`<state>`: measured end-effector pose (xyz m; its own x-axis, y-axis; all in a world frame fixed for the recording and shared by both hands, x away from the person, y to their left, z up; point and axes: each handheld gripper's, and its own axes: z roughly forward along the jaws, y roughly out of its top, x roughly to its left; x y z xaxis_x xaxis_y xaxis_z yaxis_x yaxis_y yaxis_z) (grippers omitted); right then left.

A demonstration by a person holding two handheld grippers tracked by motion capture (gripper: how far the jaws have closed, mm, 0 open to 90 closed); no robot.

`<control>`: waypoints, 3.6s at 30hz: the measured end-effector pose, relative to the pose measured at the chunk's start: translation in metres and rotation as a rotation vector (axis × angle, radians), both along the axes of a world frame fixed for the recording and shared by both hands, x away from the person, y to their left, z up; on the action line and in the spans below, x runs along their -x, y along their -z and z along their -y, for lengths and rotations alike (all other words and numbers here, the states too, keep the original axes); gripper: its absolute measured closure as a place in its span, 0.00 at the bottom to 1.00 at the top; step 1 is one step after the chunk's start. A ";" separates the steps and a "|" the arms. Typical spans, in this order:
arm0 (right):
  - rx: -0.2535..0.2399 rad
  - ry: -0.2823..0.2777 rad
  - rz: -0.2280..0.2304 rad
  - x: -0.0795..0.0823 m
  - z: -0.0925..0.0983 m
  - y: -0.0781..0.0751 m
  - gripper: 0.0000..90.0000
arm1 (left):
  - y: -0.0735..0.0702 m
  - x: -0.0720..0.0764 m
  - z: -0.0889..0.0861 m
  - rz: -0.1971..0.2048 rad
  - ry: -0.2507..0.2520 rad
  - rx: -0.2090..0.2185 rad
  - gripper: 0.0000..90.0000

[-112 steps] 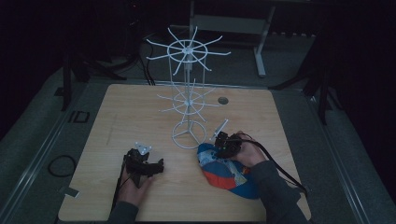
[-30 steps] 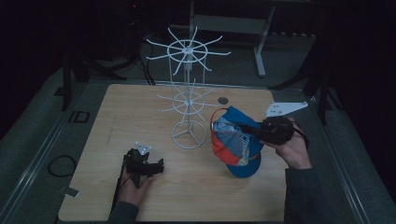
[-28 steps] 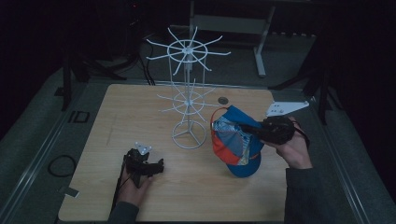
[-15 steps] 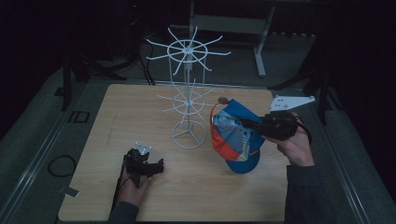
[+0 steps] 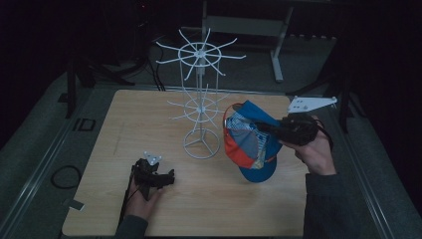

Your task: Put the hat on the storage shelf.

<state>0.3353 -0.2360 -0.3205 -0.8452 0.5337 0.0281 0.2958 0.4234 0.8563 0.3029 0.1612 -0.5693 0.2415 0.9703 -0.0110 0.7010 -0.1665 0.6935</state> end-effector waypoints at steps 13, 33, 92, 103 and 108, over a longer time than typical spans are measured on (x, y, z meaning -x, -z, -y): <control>-0.022 -0.001 -0.002 0.000 -0.001 -0.009 0.97 | 0.000 0.000 0.000 0.001 0.001 0.000 0.05; -0.081 -0.020 0.002 -0.001 0.000 -0.028 0.97 | 0.000 0.000 0.000 0.000 0.000 0.000 0.05; -0.233 -0.047 0.056 0.009 -0.002 -0.050 0.97 | 0.000 0.000 0.000 0.000 -0.001 0.000 0.05; -0.236 -0.048 0.079 0.015 -0.002 -0.060 0.97 | 0.000 0.000 0.000 0.001 0.000 0.000 0.05; -0.255 -0.050 0.084 0.015 -0.002 -0.062 0.97 | 0.000 0.000 0.000 0.000 0.000 0.000 0.05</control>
<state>0.3204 -0.2340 -0.2582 -0.8754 0.4759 0.0850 0.2036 0.2034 0.9577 0.3029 0.1612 -0.5693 0.2412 0.9704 -0.0113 0.7009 -0.1661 0.6936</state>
